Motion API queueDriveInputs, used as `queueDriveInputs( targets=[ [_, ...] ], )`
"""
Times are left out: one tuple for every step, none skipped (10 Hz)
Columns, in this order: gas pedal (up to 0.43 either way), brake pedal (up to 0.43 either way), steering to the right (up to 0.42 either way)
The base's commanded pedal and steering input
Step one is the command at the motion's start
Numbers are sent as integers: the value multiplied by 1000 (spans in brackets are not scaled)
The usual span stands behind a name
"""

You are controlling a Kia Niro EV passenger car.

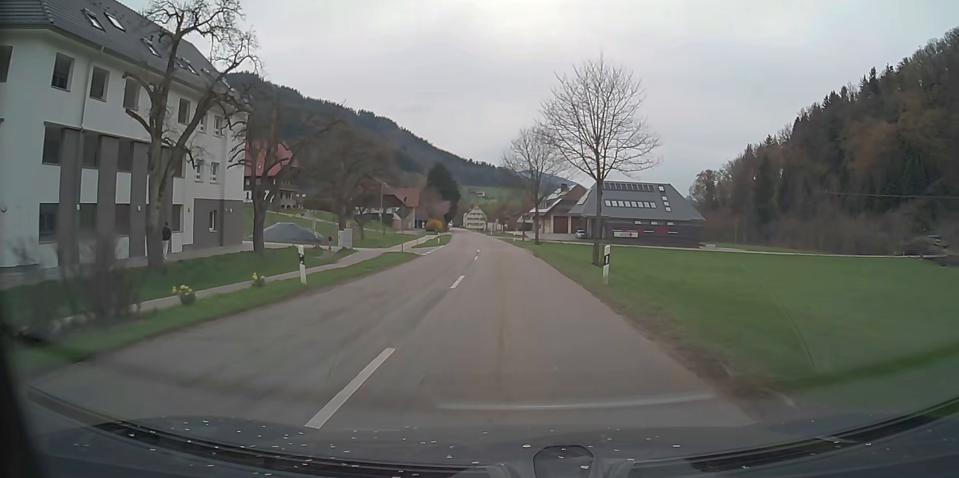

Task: Follow the waypoints while adhering to traffic rules and regulations

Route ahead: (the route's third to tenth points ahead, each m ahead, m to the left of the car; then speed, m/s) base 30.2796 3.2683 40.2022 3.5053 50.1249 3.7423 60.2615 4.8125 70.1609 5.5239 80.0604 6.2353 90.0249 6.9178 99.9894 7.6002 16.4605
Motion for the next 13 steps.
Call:
queueDriveInputs(
  targets=[
    [0, 317, -7],
    [0, 341, -7],
    [0, 348, -8],
    [0, 354, -8],
    [0, 348, -8],
    [0, 348, -8],
    [0, 348, -8],
    [0, 348, -8],
    [0, 348, -8],
    [0, 348, -8],
    [0, 341, -8],
    [0, 323, -8],
    [0, 299, -8]
  ],
)
